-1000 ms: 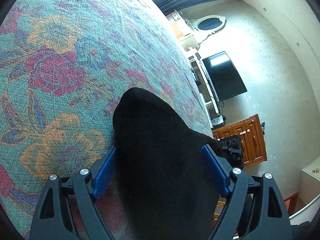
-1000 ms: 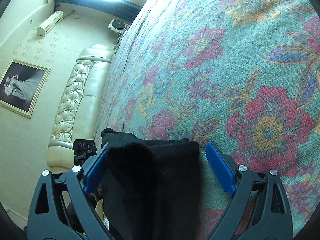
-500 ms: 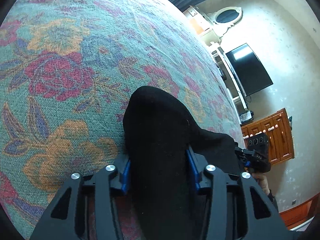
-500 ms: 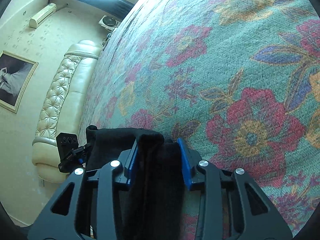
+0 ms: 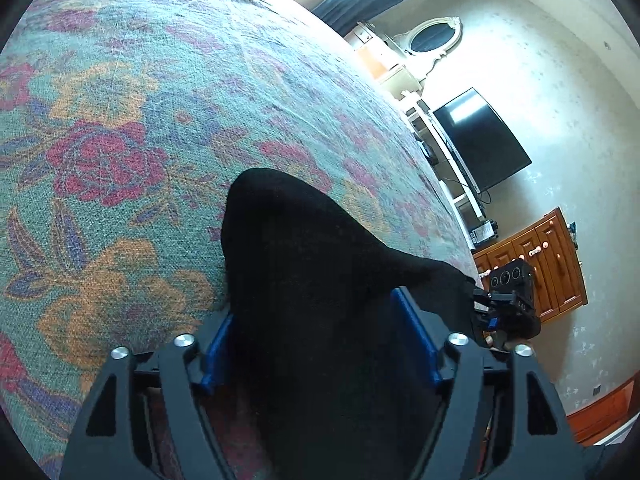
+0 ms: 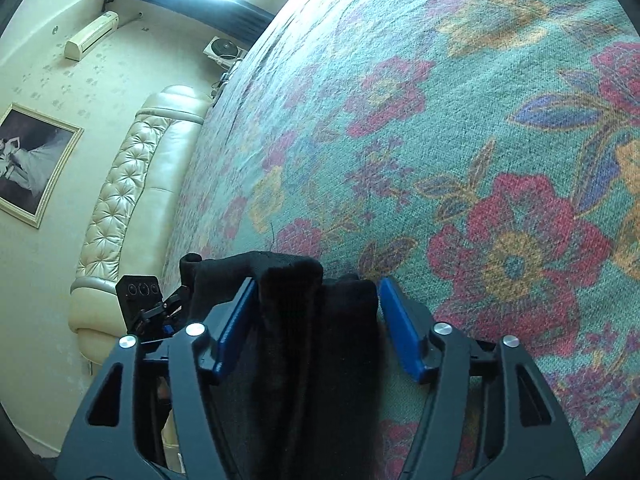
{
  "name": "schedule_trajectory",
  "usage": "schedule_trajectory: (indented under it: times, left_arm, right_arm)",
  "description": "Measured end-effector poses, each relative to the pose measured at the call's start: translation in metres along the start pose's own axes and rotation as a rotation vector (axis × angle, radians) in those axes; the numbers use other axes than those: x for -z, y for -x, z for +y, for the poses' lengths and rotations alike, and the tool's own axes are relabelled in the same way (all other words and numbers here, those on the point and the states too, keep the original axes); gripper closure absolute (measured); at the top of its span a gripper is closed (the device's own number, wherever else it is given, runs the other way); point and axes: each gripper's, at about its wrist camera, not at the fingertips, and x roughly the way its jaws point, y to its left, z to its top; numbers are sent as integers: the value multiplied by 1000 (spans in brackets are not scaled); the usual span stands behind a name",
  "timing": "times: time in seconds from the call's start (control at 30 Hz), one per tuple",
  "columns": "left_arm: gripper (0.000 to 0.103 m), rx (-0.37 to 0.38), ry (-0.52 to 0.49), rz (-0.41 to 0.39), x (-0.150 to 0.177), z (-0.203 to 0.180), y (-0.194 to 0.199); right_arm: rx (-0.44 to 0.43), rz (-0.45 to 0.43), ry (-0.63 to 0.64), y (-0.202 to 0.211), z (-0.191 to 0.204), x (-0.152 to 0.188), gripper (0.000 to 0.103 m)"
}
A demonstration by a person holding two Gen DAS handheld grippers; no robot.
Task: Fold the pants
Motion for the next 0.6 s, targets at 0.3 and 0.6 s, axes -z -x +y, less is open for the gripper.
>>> schedule_trajectory:
  times: [0.3, 0.6]
  left_arm:
    - [18, -275, -209, 52, 49, -36, 21]
    - [18, -140, -87, 38, 78, -37, 49]
  right_arm:
    - [1, 85, 77, 25, 10, 39, 15]
    - [-80, 118, 71, 44, 8, 76, 14]
